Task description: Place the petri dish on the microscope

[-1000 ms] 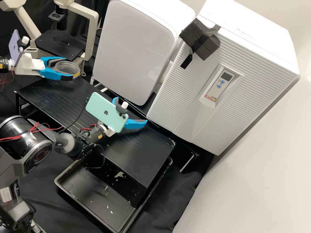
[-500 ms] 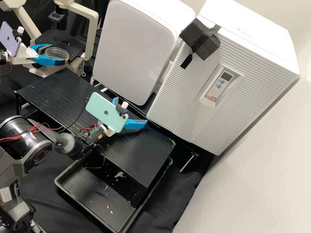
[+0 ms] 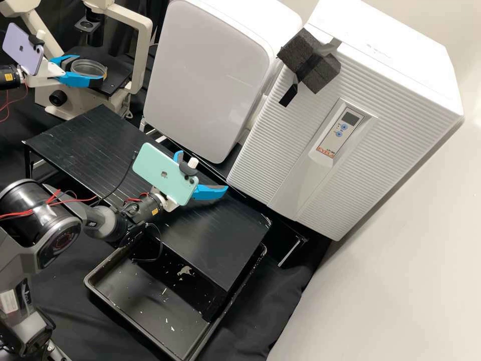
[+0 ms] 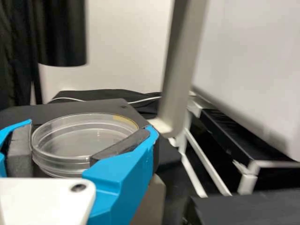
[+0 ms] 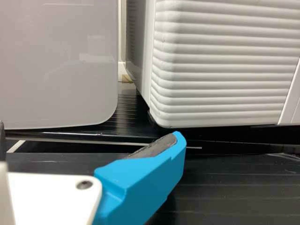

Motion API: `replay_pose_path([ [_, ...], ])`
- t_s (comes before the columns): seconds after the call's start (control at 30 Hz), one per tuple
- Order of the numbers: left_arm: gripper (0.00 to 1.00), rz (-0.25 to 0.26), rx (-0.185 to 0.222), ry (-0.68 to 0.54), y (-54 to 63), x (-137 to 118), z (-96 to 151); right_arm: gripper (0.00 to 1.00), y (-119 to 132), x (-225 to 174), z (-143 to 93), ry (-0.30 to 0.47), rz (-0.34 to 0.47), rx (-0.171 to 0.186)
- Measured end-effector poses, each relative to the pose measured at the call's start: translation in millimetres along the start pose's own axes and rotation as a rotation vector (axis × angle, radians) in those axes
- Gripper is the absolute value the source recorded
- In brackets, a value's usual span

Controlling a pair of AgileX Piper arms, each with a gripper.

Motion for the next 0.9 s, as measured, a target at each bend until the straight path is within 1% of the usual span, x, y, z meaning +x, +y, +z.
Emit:
replay_pose_path([
  [0.03, 0.0, 0.006, -0.006, 0.013, 3.2, 4.6, -2.6, 1.0, 0.0, 0.0, 0.0, 0.0, 0.0, 0.0],
  [0.1, 0.0, 0.006, -0.006, 0.021, 4.9, 9.9, -4.3, 1.0, 0.0, 0.0, 0.0, 0.0, 0.0, 0.0],
  [0.27, 0.0, -0.012, 0.041, 0.004, 6.8, 19.6, -2.1, 1.0, 0.0, 0.0, 0.0, 0.0, 0.0, 0.0],
  [0.3, 0.0, -0.009, 0.034, 0.012, 7.0, 22.3, -2.9, 1.0, 0.0, 0.0, 0.0, 0.0, 0.0, 0.0],
  [0.37, 0.0, -0.001, 0.004, 0.033, 6.8, 26.4, -5.5, 1.0, 0.0, 0.0, 0.0, 0.0, 0.0, 0.0],
  [0.4, 0.0, 0.002, 0.001, 0.038, 6.5, 28.8, -6.3, 1.0, 0.0, 0.0, 0.0, 0.0, 0.0, 0.0],
  [0.77, 0.0, -0.001, 0.003, 0.04, 4.4, 31.1, -7.6, 1.0, 0.0, 0.0, 0.0, 0.0, 0.0, 0.0],
  [0.9, 0.0, 0.004, 0.042, 0.047, 5.9, 33.9, -8.1, 1.0, 0.0, 0.0, 0.0, 0.0, 0.0, 0.0],
])
